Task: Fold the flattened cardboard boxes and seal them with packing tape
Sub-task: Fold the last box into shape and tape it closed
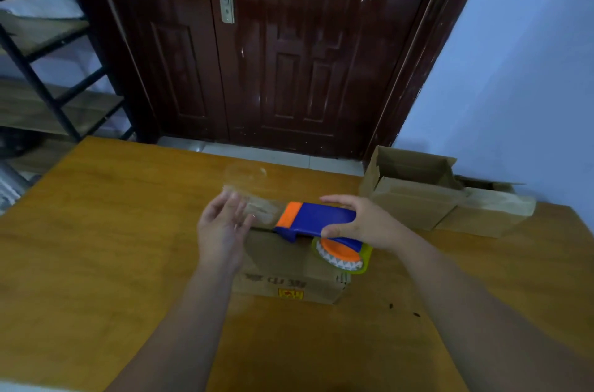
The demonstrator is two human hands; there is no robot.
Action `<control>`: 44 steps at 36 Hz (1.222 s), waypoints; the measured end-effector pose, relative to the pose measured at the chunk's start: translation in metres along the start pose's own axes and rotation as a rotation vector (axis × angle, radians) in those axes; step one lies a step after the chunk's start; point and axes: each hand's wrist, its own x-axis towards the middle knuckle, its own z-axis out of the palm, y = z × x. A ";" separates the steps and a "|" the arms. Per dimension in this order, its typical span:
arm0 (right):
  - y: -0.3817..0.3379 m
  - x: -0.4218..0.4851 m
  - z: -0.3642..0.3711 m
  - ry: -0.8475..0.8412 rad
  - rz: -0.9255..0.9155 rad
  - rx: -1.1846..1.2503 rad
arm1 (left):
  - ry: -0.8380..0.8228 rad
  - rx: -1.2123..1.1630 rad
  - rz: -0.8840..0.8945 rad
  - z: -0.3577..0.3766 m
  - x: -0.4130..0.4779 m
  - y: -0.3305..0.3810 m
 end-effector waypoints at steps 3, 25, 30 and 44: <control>-0.004 -0.005 0.000 -0.002 -0.016 -0.091 | 0.094 -0.080 -0.031 -0.003 0.002 -0.002; 0.009 -0.020 0.017 0.341 -0.055 -0.578 | 0.352 0.185 0.133 -0.014 0.012 -0.009; 0.015 -0.024 0.028 0.382 -0.074 -0.530 | 0.416 0.120 0.060 -0.022 0.014 -0.011; 0.020 -0.025 0.039 0.427 -0.015 -0.514 | 0.178 -0.289 -0.379 -0.019 0.012 0.025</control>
